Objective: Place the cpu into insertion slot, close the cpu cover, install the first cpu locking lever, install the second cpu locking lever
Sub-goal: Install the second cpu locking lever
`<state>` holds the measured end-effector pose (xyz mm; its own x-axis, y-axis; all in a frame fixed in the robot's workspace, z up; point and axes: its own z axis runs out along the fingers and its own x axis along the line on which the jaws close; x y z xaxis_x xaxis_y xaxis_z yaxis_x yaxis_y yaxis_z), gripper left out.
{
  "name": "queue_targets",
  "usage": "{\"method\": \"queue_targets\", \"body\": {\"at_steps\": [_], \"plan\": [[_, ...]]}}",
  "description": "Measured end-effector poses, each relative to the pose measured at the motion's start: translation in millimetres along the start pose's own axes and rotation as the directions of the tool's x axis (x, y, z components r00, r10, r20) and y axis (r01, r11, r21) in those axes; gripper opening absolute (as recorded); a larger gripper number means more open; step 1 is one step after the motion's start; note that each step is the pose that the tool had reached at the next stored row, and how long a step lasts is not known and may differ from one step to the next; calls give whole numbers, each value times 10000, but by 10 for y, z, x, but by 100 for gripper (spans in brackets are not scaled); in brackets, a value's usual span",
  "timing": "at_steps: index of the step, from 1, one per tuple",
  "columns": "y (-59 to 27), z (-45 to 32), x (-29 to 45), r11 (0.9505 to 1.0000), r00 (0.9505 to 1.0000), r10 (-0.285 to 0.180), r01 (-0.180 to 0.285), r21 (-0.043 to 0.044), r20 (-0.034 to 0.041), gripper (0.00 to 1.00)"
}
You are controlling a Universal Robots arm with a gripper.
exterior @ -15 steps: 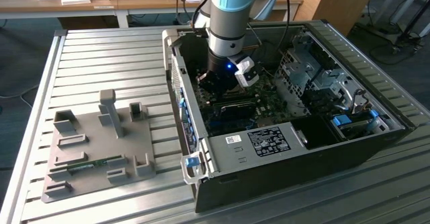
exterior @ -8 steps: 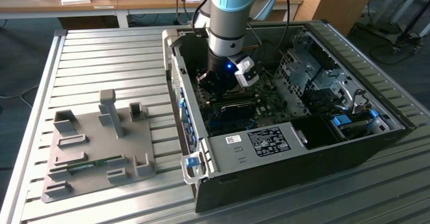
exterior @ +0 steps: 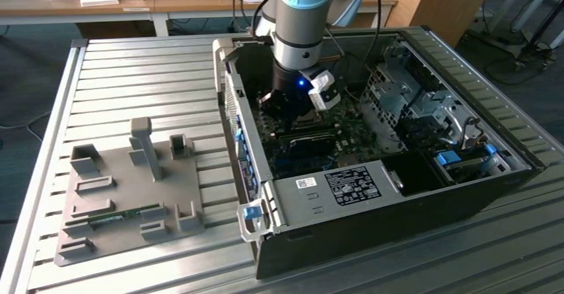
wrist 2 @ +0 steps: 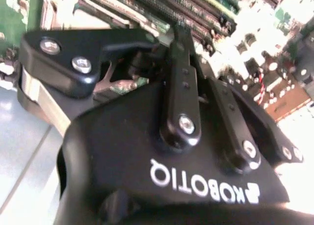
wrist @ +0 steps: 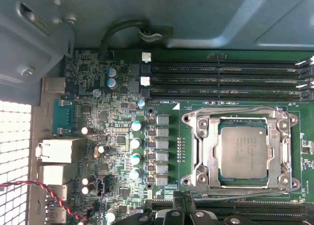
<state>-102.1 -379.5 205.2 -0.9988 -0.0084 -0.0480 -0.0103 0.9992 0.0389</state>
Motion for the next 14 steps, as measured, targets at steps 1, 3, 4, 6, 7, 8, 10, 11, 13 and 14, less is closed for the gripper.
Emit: {"method": "queue_targets", "body": {"at_steps": [1,3,4,6,7,8,10,11,13,14], "plan": [[5,-3,0,10000,10000,1,-1,-3,1,11],[16,-9,-1,10000,10000,-1,1,-4,-1,11],[23,-11,-1,10000,10000,-1,1,-6,-1,11],[37,-19,-1,10000,10000,0,0,-18,-1,11],[42,-25,-1,10000,10000,1,-1,-26,-2,11],[46,-28,-2,10000,10000,0,0,-36,-2,11],[47,-27,-2,10000,10000,0,0,-51,0,11],[48,-27,-2,10000,10000,1,-1,-56,1,11],[51,-27,-7,10000,10000,2,-2,-56,-1,11],[53,-27,-11,10000,10000,2,-2,-56,-1,11]]}}
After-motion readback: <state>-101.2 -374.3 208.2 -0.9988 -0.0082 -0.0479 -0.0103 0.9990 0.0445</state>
